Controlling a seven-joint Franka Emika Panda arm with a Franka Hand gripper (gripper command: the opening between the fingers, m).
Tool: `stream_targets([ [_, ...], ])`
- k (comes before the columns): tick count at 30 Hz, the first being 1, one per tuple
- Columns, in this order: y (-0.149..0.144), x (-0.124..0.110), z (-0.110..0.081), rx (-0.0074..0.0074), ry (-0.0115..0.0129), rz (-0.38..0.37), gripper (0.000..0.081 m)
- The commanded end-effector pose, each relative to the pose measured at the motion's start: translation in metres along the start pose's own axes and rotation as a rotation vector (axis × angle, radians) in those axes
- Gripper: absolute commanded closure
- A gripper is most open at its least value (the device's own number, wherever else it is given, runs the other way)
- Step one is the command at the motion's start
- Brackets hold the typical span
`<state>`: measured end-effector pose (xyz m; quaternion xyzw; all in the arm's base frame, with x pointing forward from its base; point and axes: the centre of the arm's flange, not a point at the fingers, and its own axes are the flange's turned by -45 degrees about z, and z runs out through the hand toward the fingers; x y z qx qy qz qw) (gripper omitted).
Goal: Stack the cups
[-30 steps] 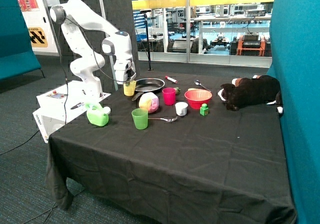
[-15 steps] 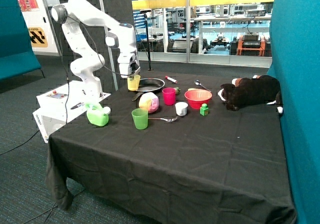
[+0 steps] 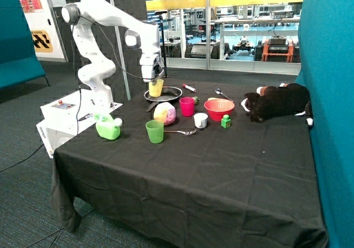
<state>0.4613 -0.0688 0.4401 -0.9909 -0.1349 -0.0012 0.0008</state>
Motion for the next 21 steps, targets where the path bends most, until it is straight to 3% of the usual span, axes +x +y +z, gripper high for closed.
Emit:
stream_targets([
  [1,0.001,0.039,-0.016,-0.0013,-0.0026,-0.009,0.0808],
  [21,-0.006,0.111,-0.024,-0.0012,-0.0026,-0.032,0.0808],
])
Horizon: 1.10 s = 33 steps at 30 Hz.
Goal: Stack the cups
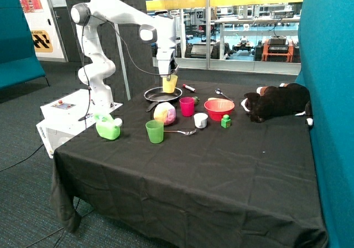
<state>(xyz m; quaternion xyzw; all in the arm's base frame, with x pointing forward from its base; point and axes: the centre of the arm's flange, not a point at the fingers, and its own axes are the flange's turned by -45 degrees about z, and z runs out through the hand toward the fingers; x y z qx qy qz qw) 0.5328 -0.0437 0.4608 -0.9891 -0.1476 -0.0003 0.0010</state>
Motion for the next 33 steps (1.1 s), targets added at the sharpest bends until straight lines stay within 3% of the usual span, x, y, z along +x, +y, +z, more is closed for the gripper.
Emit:
stream_targets([
  [1,0.001,0.040,-0.003,-0.0018,-0.0009,-0.005,0.0808],
  [23,-0.005,0.088,0.008,-0.0018,-0.0010,-0.022,0.0808],
  [33,0.008,0.091,0.016,-0.0018,-0.0009,0.012,0.0808],
])
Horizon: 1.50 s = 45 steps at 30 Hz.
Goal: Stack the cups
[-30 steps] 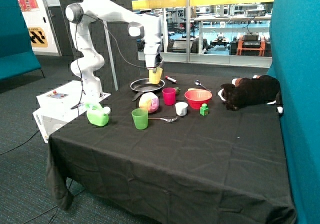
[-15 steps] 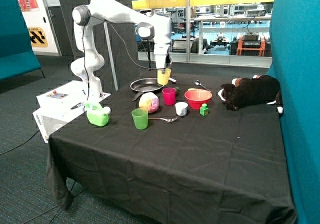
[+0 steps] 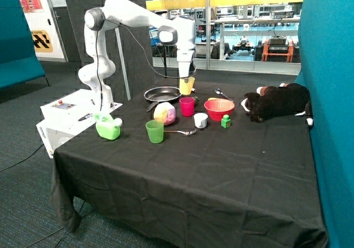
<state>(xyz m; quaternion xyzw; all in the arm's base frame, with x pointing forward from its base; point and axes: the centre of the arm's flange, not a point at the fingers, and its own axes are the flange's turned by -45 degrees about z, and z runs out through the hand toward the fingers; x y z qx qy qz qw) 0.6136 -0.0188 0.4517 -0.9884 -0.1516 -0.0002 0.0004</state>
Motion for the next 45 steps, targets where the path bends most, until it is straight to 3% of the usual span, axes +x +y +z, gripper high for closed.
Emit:
stream_targets([
  [1,0.009,0.006,0.008,-0.0008,-0.0005,0.022,0.0808],
  [11,0.019,-0.002,0.024,-0.0008,-0.0004,0.040,0.0808],
  [45,0.026,0.000,0.046,-0.0008,-0.0004,0.038,0.0808],
])
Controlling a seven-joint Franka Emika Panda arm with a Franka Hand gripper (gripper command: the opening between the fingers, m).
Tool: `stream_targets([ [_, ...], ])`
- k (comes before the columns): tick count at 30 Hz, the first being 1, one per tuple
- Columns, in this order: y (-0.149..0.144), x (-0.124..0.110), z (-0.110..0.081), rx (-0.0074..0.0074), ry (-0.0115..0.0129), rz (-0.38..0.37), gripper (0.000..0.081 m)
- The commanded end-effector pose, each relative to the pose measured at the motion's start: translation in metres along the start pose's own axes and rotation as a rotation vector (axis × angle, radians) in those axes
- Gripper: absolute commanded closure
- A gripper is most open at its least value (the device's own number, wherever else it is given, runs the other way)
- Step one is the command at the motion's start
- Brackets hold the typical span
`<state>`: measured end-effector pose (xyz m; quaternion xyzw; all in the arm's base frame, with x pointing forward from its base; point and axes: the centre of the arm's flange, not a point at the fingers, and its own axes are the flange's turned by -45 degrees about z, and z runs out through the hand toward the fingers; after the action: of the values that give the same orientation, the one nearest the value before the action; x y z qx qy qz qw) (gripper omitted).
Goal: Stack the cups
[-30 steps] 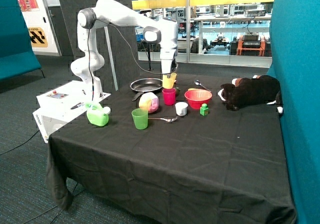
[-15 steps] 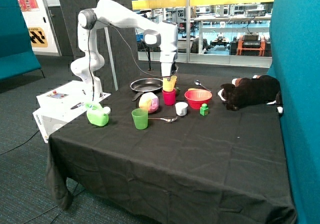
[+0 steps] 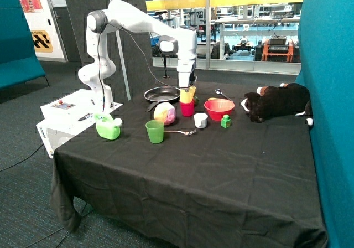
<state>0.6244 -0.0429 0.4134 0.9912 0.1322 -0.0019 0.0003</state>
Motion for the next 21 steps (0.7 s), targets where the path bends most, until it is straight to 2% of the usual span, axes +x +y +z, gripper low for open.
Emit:
stream_targets([
  [1,0.000,-0.003,0.008,0.0001,0.0038,-0.002,0.0808],
  [21,0.004,-0.008,0.022,0.0001,0.0038,0.006,0.0808],
])
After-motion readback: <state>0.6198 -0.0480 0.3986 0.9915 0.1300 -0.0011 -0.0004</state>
